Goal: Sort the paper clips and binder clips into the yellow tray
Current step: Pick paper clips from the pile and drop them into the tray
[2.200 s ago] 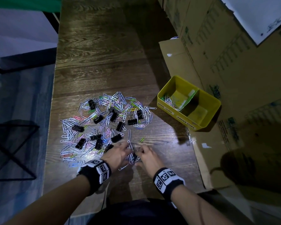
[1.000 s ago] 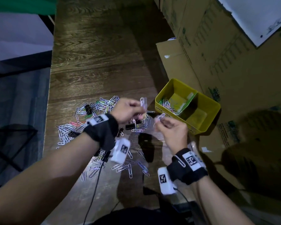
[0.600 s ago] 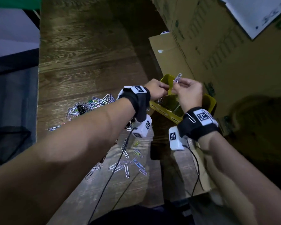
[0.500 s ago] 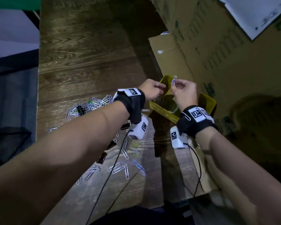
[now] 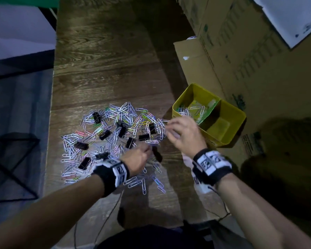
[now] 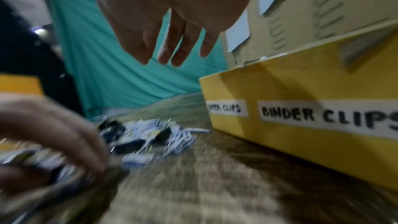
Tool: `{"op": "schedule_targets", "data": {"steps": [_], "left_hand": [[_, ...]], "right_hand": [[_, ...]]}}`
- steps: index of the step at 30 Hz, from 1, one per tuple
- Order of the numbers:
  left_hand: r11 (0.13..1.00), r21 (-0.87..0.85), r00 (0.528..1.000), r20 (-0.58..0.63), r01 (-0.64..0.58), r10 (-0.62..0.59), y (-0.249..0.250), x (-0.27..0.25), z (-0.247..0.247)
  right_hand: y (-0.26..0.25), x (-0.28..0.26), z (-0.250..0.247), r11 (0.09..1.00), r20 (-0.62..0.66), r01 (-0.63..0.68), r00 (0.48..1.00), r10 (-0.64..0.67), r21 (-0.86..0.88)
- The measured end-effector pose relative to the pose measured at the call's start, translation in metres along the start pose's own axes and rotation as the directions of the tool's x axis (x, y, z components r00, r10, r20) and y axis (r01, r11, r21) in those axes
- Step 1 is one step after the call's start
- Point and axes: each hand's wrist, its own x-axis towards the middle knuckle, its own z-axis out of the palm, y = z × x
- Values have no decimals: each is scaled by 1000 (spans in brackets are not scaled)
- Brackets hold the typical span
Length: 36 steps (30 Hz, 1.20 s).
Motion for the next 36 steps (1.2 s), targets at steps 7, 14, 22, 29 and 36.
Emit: {"op": "schedule_targets", "data": {"steps": [7, 14, 22, 29, 36], "left_hand": [[998, 30, 999, -7, -49, 49, 10, -36, 36], [985, 147, 992, -64, -95, 106, 7, -77, 39], [949, 119, 953, 50, 292, -299, 27, -72, 58], [971, 34, 970, -74, 236, -233, 34, -63, 63], [988, -116, 975, -188, 99, -119, 31, -65, 48]], "right_hand": [[-21, -68, 55, 984, 669, 119, 743, 1, -134], [-33, -114, 74, 976, 675, 130, 738, 24, -177], [-34, -134, 86, 986, 518, 44, 854, 47, -162], [-44, -118, 76, 980, 661, 31, 742, 110, -198], [-54, -101, 80, 937, 671, 57, 713, 203, -343]]}}
